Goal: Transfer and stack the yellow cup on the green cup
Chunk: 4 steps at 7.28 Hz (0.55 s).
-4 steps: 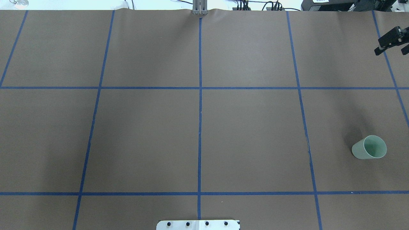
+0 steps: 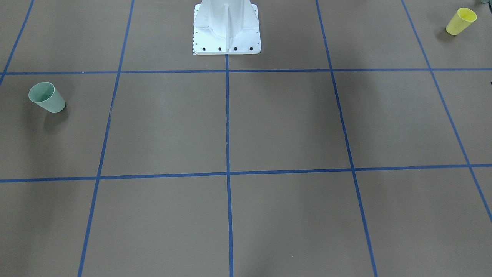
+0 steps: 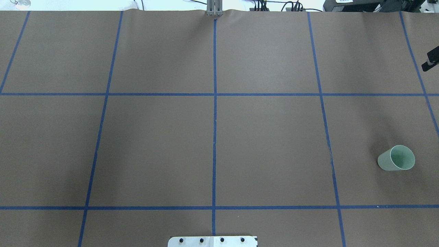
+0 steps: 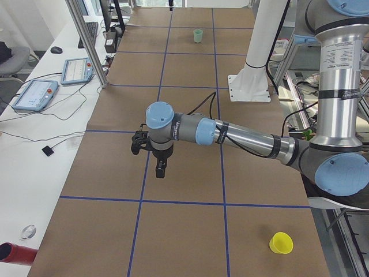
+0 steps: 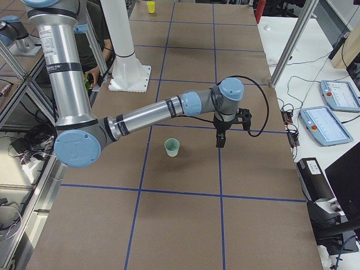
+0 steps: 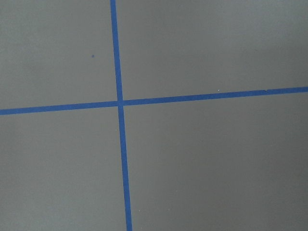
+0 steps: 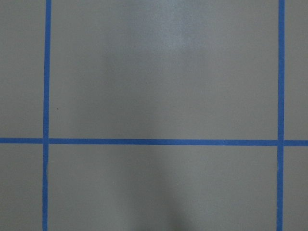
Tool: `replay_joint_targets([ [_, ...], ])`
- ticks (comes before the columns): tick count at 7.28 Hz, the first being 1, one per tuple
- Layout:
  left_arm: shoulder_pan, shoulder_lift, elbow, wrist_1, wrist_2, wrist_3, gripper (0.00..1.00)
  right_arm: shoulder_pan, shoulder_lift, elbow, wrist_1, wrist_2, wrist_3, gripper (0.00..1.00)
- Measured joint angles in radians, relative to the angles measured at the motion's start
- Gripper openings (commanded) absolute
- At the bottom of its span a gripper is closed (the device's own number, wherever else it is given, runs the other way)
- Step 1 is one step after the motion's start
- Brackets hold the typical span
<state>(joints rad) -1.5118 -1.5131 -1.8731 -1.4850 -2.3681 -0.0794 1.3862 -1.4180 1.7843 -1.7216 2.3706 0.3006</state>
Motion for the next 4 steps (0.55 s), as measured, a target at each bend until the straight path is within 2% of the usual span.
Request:
replay_joint_targets([
  [4, -0.001, 0.041, 0.0, -0.007, 0.02, 0.002, 1.0, 0.003, -0.039, 0.037, -0.004, 0.011, 0.0, 1.0],
])
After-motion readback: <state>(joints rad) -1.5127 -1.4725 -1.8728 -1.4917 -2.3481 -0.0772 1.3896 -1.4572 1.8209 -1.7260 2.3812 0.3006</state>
